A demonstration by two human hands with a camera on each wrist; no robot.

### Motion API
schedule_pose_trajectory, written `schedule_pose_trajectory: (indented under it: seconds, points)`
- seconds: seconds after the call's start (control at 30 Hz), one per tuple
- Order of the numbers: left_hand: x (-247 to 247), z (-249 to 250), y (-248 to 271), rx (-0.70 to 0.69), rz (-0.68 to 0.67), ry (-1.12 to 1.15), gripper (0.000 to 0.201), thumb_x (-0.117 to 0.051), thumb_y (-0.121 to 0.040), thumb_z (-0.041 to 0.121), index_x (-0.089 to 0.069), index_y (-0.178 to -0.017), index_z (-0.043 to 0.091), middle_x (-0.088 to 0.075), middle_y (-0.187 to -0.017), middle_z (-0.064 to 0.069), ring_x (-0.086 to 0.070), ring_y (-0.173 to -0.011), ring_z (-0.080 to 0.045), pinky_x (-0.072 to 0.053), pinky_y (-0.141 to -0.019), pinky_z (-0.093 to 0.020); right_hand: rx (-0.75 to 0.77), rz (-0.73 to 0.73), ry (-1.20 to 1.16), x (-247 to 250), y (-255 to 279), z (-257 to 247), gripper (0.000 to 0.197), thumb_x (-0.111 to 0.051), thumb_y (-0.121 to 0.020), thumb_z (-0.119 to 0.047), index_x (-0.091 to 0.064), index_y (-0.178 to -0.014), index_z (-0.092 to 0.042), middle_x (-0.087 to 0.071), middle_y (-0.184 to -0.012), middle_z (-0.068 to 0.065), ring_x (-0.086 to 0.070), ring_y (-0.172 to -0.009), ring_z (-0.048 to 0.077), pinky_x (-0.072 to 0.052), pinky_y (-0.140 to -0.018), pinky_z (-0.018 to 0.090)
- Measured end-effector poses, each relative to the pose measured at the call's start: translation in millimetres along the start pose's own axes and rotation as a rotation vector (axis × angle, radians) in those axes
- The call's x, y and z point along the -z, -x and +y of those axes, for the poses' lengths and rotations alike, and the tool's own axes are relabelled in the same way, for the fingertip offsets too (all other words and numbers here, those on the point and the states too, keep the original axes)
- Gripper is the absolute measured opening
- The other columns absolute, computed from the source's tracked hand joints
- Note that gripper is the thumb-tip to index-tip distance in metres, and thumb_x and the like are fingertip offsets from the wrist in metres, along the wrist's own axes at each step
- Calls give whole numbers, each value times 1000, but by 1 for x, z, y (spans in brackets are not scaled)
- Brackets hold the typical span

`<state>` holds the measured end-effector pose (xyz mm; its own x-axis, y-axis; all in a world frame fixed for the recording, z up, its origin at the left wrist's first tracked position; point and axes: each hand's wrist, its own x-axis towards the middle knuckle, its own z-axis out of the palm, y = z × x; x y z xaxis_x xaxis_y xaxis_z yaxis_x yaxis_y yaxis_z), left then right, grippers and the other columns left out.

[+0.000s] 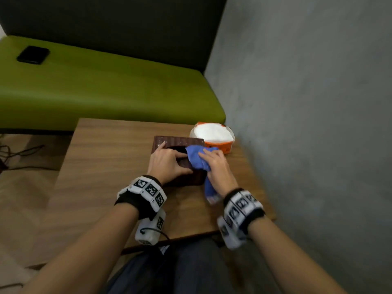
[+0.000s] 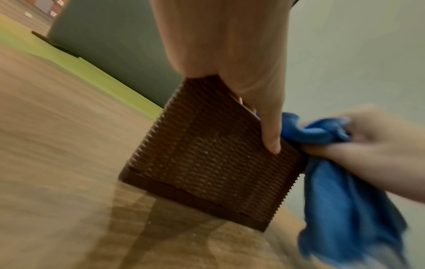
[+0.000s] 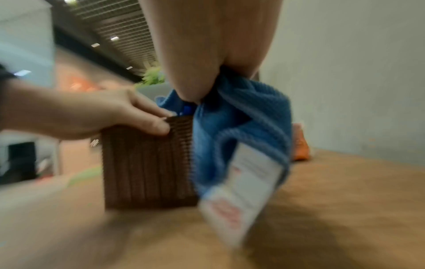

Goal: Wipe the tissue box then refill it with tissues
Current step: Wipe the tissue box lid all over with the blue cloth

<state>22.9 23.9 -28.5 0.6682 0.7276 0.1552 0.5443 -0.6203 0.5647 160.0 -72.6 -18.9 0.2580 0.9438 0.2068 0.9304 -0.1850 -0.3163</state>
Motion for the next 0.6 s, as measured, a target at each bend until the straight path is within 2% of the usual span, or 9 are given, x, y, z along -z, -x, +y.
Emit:
schedule_pose_trajectory:
  seconds: [0.1, 0.2, 0.27, 0.33, 0.4, 0.47, 0.5, 0.53, 0.6]
  points:
    - [0, 0, -1, 14, -3, -5, 46, -65, -68, 52, -73, -96, 17, -75, -98, -9, -65, -101, -25, -19, -115, -29, -18, -77, 31, -9, 5, -27, 54, -48, -69, 10, -54, -123, 0, -52, -133, 22, -45, -117, 41, -38, -102, 52]
    - [2, -3, -3, -9, -36, 34, 66, -43, -58, 65, -72, -100, 24, -76, -98, -7, -65, -103, -24, -19, -115, -28, 122, -97, 4, -6, 36, -18, 59, -56, -65, 17, -55, -121, 1, -56, -130, 20, -51, -108, 40, -45, -94, 51]
    - [3, -3, -2, -30, -46, 30, 68, -53, -58, 67, -69, -108, 25, -74, -107, -6, -61, -112, -22, -19, -116, -28, 57, -55, 22, 2, 24, 1, 59, -54, -62, 19, -57, -118, 2, -58, -125, 22, -52, -106, 42, -46, -92, 55]
    - [1, -1, -1, -40, -51, 1, 60, -70, -61, 57, -68, -111, 23, -71, -113, -6, -56, -119, -23, -18, -116, -29, -66, -12, -6, 5, 4, -1, 56, -51, -65, 18, -57, -119, 1, -56, -127, 24, -48, -111, 42, -42, -96, 55]
    - [3, -4, -3, -66, -58, 26, 64, -63, -54, 63, -73, -100, 19, -74, -103, -7, -62, -109, -24, -18, -116, -29, -20, -76, 43, 0, 7, -20, 58, -50, -71, 16, -51, -126, -2, -51, -135, 21, -43, -117, 39, -36, -103, 50]
    - [8, -12, -8, -119, -163, 49, 73, -44, -48, 68, -73, -95, 20, -75, -100, -4, -63, -106, -22, -13, -117, -30, 153, -125, 33, 0, 28, -25, 60, -53, -70, 16, -50, -127, -2, -52, -134, 19, -46, -115, 38, -38, -103, 47]
    - [12, -15, -10, -159, -245, 28, 72, -44, -49, 67, -72, -100, 24, -74, -106, -1, -60, -112, -18, -8, -117, -33, 198, -133, -13, 8, 36, -21, 60, -53, -68, 18, -52, -125, -2, -55, -131, 19, -48, -112, 37, -39, -102, 46]
    - [18, -16, -15, -200, -329, -20, 67, -51, -53, 63, -68, -107, 28, -70, -114, 3, -53, -121, -15, -3, -118, -37, 181, -129, -60, 17, 37, -15, 59, -52, -68, 19, -54, -123, -2, -57, -127, 19, -49, -110, 36, -39, -101, 44]
    - [28, -10, -24, -242, -464, -127, 57, -66, -65, 42, -58, -121, 32, -58, -132, 5, -35, -136, -13, -1, -117, -46, 30, 44, -196, 30, 24, -2, 53, -49, -70, 18, -58, -119, 0, -61, -118, 22, -52, -108, 36, -39, -100, 38]
